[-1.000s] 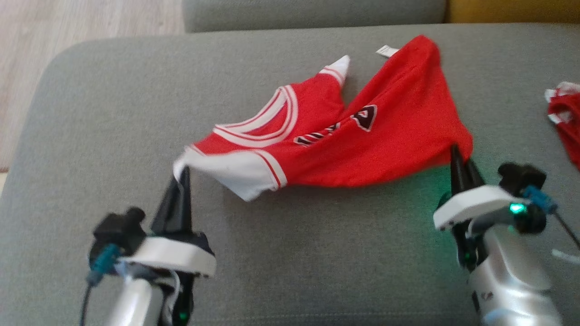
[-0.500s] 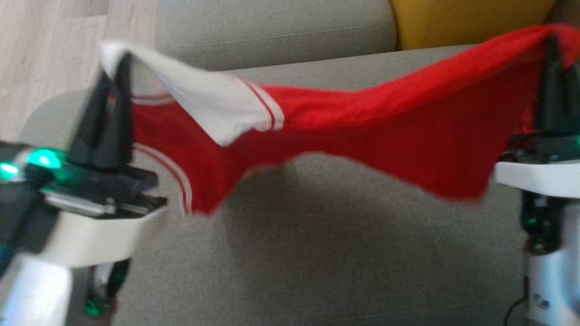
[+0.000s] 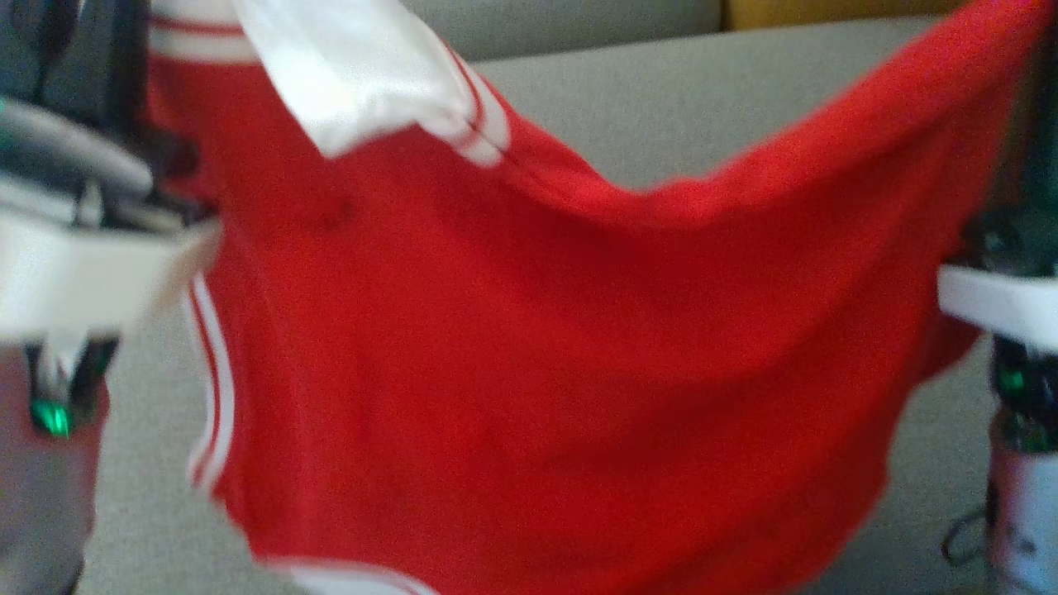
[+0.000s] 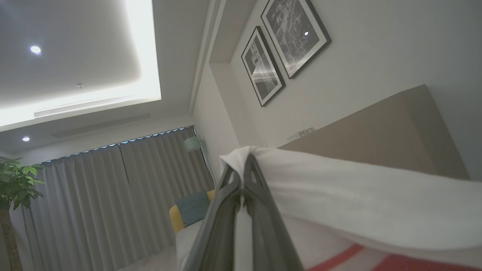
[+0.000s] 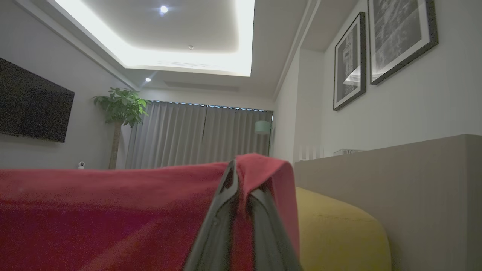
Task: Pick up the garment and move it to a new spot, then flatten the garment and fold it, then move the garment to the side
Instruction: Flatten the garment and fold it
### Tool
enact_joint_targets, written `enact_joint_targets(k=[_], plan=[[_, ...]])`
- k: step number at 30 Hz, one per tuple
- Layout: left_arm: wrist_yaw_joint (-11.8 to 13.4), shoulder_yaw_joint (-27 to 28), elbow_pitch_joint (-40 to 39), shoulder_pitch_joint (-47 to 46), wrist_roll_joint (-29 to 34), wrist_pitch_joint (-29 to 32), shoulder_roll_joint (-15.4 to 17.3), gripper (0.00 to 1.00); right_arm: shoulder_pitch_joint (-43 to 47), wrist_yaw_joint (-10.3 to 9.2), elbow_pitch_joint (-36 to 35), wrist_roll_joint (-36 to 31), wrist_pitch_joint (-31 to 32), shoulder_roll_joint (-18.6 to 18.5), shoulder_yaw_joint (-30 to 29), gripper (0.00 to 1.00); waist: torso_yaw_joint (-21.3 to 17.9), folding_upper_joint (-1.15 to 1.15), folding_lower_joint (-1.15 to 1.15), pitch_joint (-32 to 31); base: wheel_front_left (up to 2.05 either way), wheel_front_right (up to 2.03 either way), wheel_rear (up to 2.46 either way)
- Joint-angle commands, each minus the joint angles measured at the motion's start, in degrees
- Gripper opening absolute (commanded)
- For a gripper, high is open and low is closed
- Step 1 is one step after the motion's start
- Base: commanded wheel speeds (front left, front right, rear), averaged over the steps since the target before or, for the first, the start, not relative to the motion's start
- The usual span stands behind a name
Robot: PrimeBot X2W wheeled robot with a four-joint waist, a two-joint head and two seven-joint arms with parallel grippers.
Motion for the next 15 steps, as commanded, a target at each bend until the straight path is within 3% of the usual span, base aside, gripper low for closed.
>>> enact_joint_targets(k=[1, 9, 13, 15], plan=[[-0.9, 2.0, 2.7, -6.2, 0.0, 0.1, 2.7, 0.0, -6.2, -0.05, 1.4, 0.6, 0.2, -0.9, 2.4, 0.0, 0.5, 0.0, 0.0, 4.2, 0.0, 0.0, 0.0], [-4.1, -2.6, 25.3, -29.4, 4.5, -5.0, 2.0, 0.0, -30.1, -0.05, 23.5, -2.2, -5.9, -3.5, 5.1, 0.0, 3.0, 0.0, 0.0, 13.5, 0.0, 0.0, 0.0], [-3.3, -4.0, 37.5, -42.5, 8.0, -10.3, -0.1, 0.0, -42.9, -0.05, 36.9, -6.7, -10.5, -3.5, 4.7, 0.0, 4.2, 0.0, 0.0, 16.5, 0.0, 0.0, 0.0], [-2.0, -4.9, 44.6, -48.3, 8.8, -14.7, -2.9, 0.0, -49.7, -0.05, 45.9, -10.6, -13.2, -3.0, 3.8, 0.0, 5.8, 0.0, 0.0, 18.6, 0.0, 0.0, 0.0]])
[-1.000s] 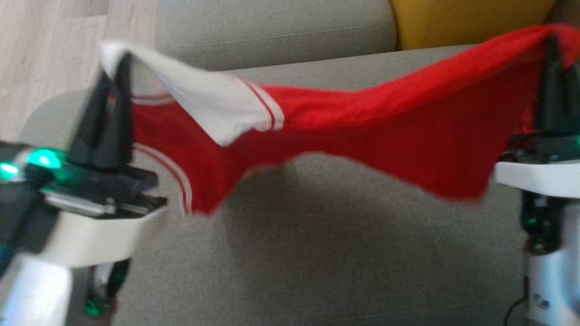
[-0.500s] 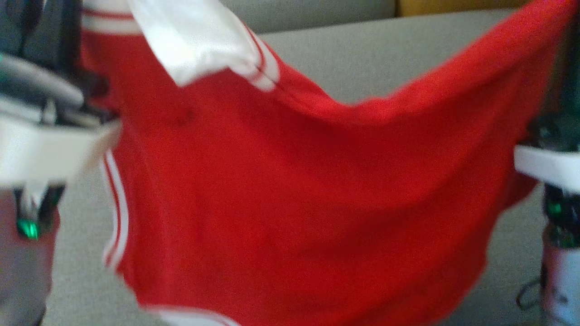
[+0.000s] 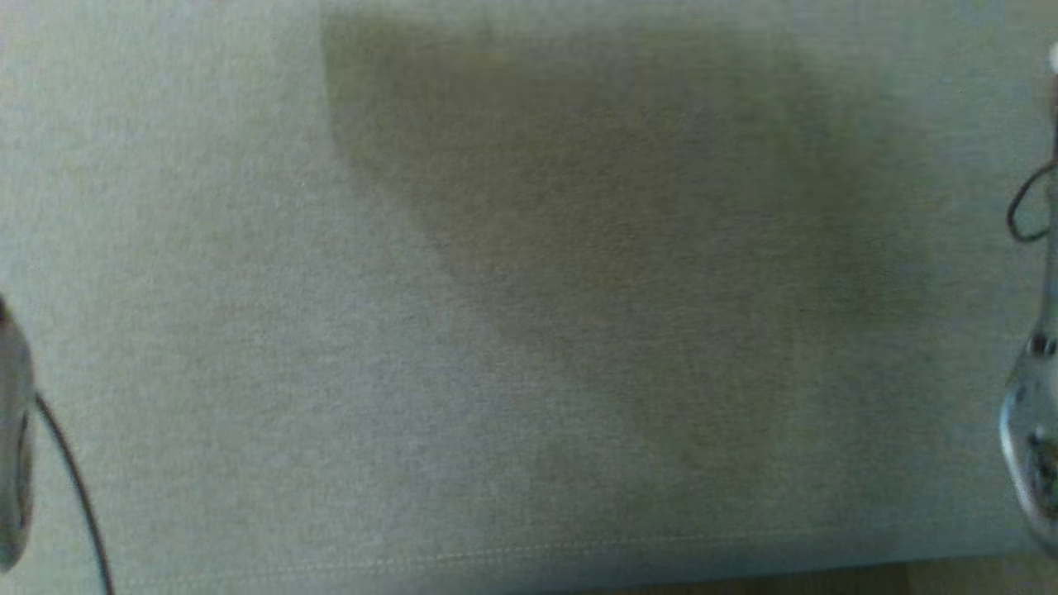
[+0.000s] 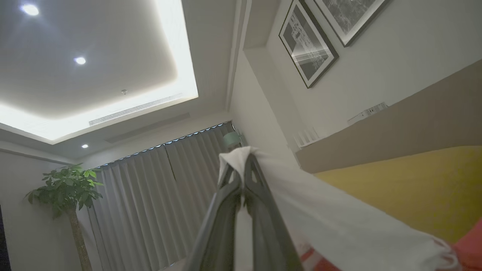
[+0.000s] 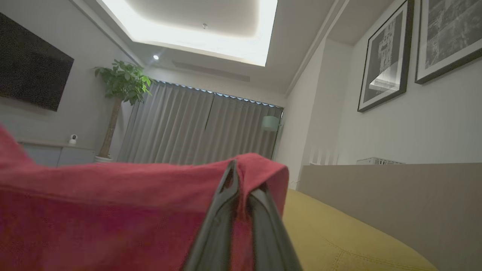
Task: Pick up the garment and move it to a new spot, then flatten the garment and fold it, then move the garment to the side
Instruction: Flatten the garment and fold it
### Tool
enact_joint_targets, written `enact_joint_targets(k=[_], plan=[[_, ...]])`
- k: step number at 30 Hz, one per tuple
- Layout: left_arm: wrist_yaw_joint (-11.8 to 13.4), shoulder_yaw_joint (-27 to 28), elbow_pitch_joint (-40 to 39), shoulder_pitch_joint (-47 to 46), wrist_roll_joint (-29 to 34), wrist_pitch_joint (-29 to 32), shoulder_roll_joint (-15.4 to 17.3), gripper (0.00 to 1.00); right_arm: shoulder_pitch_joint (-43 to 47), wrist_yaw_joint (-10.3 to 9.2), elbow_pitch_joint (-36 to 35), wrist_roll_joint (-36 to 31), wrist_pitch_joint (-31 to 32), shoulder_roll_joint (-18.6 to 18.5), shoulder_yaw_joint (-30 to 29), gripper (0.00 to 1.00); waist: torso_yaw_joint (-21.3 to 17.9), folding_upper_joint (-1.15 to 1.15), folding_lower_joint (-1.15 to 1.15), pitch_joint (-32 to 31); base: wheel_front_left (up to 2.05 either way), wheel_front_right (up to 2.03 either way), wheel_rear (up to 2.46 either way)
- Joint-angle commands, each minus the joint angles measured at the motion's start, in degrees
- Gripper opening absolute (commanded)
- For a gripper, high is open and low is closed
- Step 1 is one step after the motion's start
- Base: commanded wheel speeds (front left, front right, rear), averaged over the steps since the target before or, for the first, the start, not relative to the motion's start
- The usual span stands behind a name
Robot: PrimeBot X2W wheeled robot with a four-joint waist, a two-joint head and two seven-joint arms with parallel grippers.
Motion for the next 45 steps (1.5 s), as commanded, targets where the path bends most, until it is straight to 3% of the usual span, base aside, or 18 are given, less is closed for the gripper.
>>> enact_joint_targets(k=[1, 10, 16, 24, 31, 45], plan=[[0.7, 0.5, 2.2, -3.4, 0.1, -2.2, 0.3, 0.0, -3.6, -0.05, 3.0, -2.3, -1.2, 0.9, 0.0, 0.0, 2.9, 0.0, -0.02, 3.4, 0.0, 0.0, 0.0], [1.8, 0.0, 12.6, 2.6, -3.4, -6.8, -4.8, 0.0, -6.2, -0.05, 21.2, -8.3, -3.3, 2.3, -3.3, 0.0, 6.3, 0.0, -0.02, 11.6, 0.0, 0.0, 0.0], [1.2, 1.3, 9.9, 12.8, -6.4, -7.3, -7.2, 0.0, -0.8, -0.05, 26.3, -6.9, -3.6, 2.8, -5.8, 0.0, 6.9, 0.0, -0.02, 14.0, 0.0, 0.0, 0.0], [-0.6, 5.3, -3.0, 28.6, -9.0, -7.4, -7.5, 0.0, 7.8, -0.05, 21.3, 0.7, -3.6, 3.8, -5.3, 0.0, 4.8, 0.0, -0.02, 12.1, 0.0, 0.0, 0.0], [-1.0, 8.2, -12.3, 42.9, -11.0, -7.4, -8.8, 0.0, 17.4, -0.05, 12.2, 8.3, -3.6, 4.6, -3.4, 0.0, 3.4, 0.0, -0.02, 8.2, 0.0, 0.0, 0.0], [-0.3, 9.8, -23.6, 72.5, -13.7, -7.4, -12.9, 0.0, 44.4, -0.05, -2.2, 14.8, -3.6, 5.9, -2.7, 0.0, 2.9, 0.0, -0.02, -6.0, 0.0, 0.0, 0.0]])
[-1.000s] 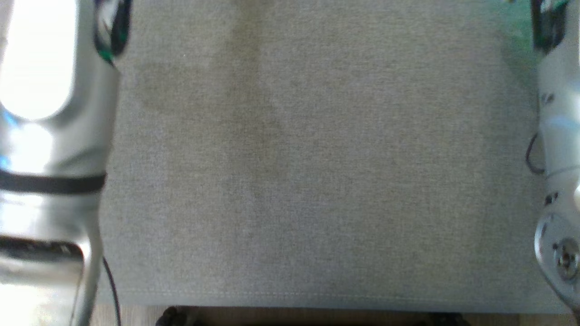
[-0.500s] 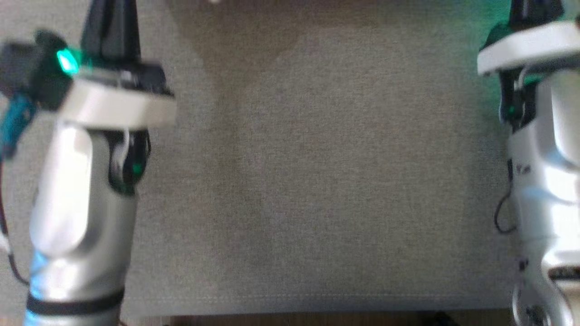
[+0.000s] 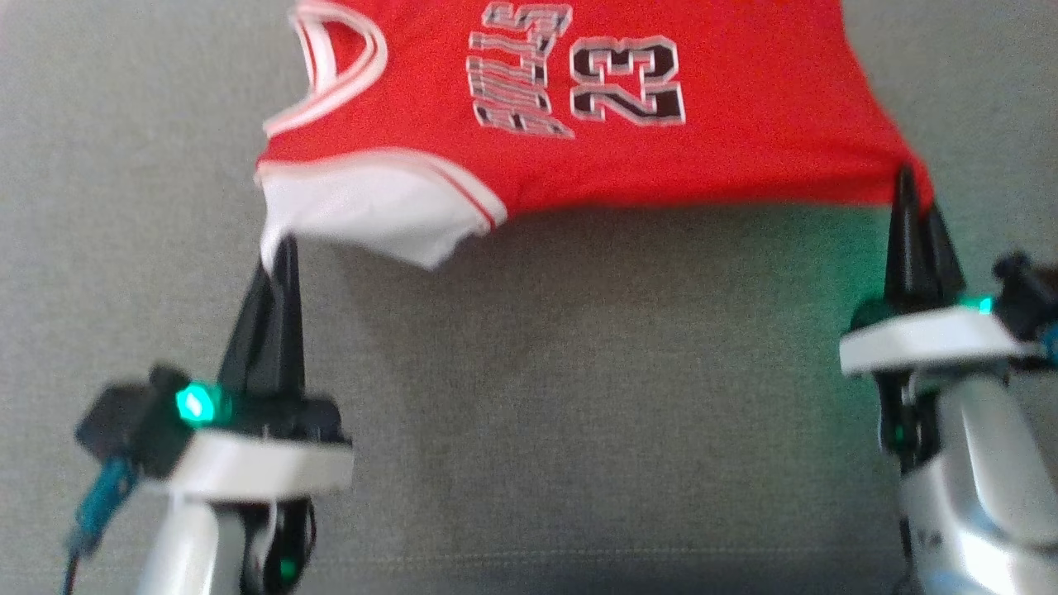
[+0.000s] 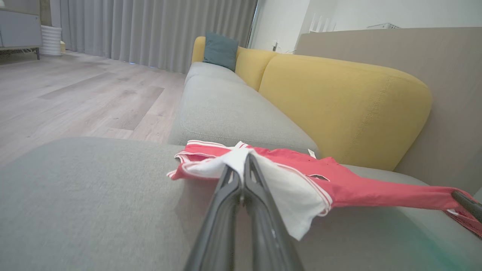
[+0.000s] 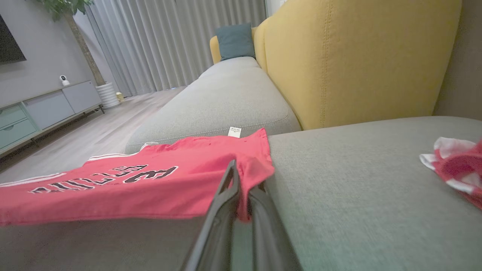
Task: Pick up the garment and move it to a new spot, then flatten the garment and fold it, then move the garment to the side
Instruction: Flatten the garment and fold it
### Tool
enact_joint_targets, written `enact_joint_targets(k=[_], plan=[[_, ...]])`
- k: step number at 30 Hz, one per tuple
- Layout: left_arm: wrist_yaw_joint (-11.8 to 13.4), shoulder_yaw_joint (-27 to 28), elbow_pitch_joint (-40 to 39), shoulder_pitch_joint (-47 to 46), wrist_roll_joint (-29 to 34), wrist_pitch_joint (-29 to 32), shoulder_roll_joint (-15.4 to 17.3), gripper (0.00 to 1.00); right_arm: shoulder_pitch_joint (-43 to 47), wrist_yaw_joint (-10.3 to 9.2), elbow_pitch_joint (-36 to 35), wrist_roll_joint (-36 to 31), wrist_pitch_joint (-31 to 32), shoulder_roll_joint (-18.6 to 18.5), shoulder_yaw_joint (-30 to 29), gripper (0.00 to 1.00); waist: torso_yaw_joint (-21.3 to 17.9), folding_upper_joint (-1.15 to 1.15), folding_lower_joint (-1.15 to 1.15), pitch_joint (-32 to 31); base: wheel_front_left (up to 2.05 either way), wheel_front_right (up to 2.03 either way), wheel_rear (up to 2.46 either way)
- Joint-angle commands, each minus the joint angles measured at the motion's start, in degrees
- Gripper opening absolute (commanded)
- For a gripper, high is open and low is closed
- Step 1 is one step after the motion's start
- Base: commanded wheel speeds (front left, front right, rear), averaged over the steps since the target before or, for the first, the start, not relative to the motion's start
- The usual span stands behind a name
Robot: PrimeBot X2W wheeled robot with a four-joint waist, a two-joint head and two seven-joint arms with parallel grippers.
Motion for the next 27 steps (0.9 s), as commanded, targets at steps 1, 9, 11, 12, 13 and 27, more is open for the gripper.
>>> enact_joint_targets(k=[1, 9, 11, 12, 13, 27], plan=[[0.6, 2.2, -4.1, 3.6, -0.3, -0.3, -0.1, 0.0, 3.7, -0.05, -3.6, 0.8, -0.4, 0.4, 1.0, 0.0, -0.1, 0.0, 0.0, -5.2, 0.0, 0.0, 0.0], [2.0, 1.1, -10.1, 16.5, -0.3, -0.3, -0.7, 0.0, 16.2, -0.05, -9.8, 1.5, 0.7, 0.9, -0.3, 0.0, 0.3, 0.0, 0.0, -10.7, 0.0, 0.0, 0.0], [2.5, 1.0, -11.8, 19.8, -0.6, -0.3, -0.7, 0.0, 19.6, -0.05, -12.3, 1.5, 1.8, 1.0, -0.4, 0.0, 0.1, 0.0, 0.0, -11.6, 0.0, 0.0, 0.0], [2.6, 1.0, -12.4, 21.3, -0.7, -0.3, -0.7, 0.0, 21.2, -0.05, -13.6, 1.5, 2.5, 1.0, -0.5, 0.0, 0.0, 0.0, 0.0, -11.9, 0.0, 0.0, 0.0], [2.7, 0.9, -13.0, 22.7, -0.8, -0.3, -0.7, 0.0, 22.7, -0.05, -14.9, 1.4, 3.2, 1.1, -0.5, 0.0, -0.1, 0.0, 0.0, -12.2, 0.0, 0.0, 0.0], [1.9, 0.5, -7.5, 25.7, -2.2, 0.2, 0.2, 0.0, 29.0, -0.05, -14.7, 4.3, 8.5, 1.3, 1.2, 0.0, -1.5, 0.0, 0.0, -13.0, 0.0, 0.0, 0.0]])
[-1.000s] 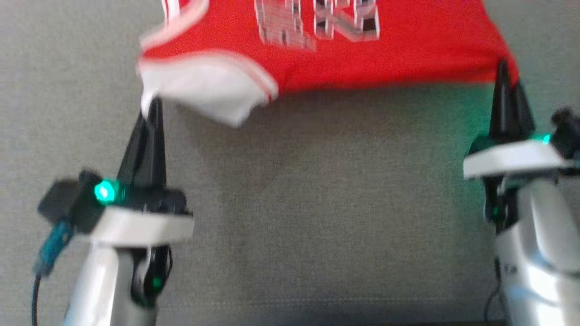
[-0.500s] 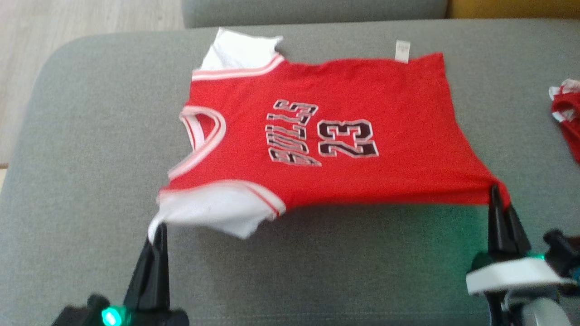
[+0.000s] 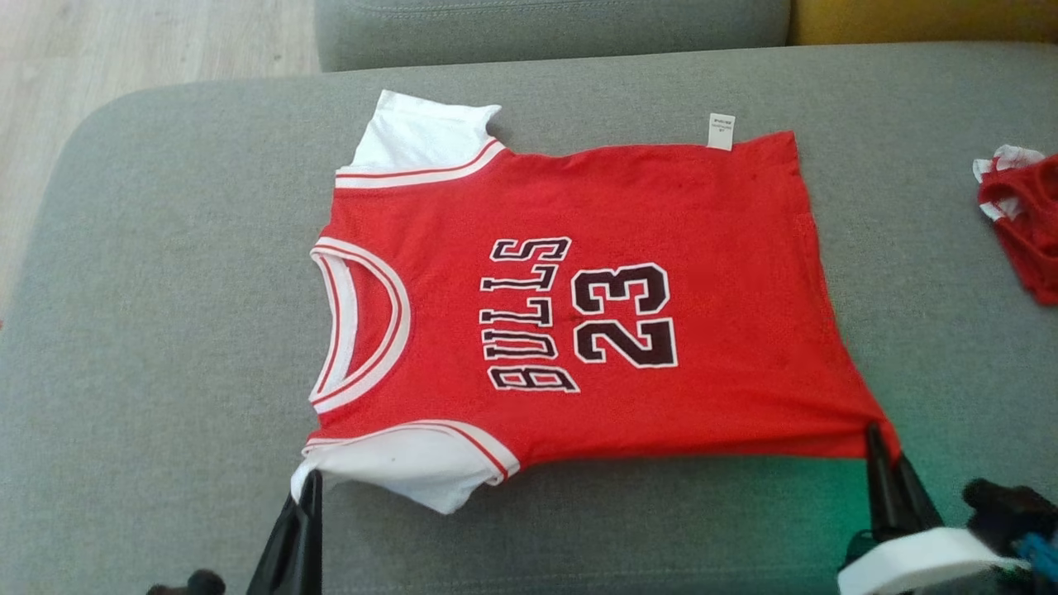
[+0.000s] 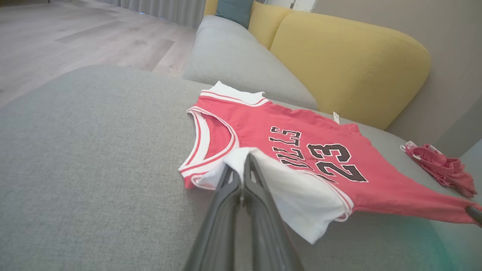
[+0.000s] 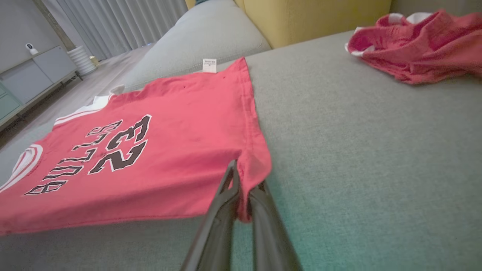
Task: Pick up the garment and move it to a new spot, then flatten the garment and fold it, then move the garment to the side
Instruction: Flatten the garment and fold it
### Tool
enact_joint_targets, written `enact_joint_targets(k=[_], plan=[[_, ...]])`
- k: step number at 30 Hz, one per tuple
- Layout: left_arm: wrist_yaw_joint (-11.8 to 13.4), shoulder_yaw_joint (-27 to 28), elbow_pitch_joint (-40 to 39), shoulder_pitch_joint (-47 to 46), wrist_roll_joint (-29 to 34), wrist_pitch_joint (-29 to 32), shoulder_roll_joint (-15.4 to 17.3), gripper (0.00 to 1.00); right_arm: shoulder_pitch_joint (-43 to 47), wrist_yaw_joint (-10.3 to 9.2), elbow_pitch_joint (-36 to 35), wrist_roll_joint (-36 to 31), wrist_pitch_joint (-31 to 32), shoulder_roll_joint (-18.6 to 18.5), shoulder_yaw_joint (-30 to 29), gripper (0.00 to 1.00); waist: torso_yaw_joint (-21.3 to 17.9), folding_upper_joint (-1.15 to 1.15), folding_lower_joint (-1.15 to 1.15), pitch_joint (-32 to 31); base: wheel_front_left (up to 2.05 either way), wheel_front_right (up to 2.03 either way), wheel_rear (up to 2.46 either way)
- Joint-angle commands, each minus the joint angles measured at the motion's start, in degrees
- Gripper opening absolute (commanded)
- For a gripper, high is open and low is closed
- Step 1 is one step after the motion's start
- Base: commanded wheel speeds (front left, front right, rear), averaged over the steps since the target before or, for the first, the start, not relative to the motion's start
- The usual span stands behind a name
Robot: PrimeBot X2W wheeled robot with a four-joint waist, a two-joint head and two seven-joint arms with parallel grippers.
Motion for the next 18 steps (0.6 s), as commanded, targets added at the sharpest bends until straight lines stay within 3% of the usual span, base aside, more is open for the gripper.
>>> enact_joint_targets(k=[1, 10, 18], plan=[[-0.4, 2.1, -0.7, -3.7, -0.2, -0.4, -0.2, 0.0, -3.3, -0.05, -0.1, 0.3, -0.9, -0.5, 1.7, 0.0, 0.0, 0.0, 0.01, 0.0, 0.0, 0.0, 0.0], [-1.2, 2.7, 3.8, -7.0, -0.3, -0.7, -0.3, 0.0, -7.9, -0.05, 9.2, 0.9, -3.2, -0.5, 3.7, 0.0, -0.1, 0.0, 0.01, 0.7, 0.0, 0.0, 0.0], [-2.0, 2.5, 6.6, -11.3, -1.6, -0.8, -0.7, 0.0, -11.3, -0.05, 12.9, 1.1, -4.3, -0.5, 4.2, 0.0, -0.3, 0.0, 0.01, 1.8, 0.0, 0.0, 0.0]])
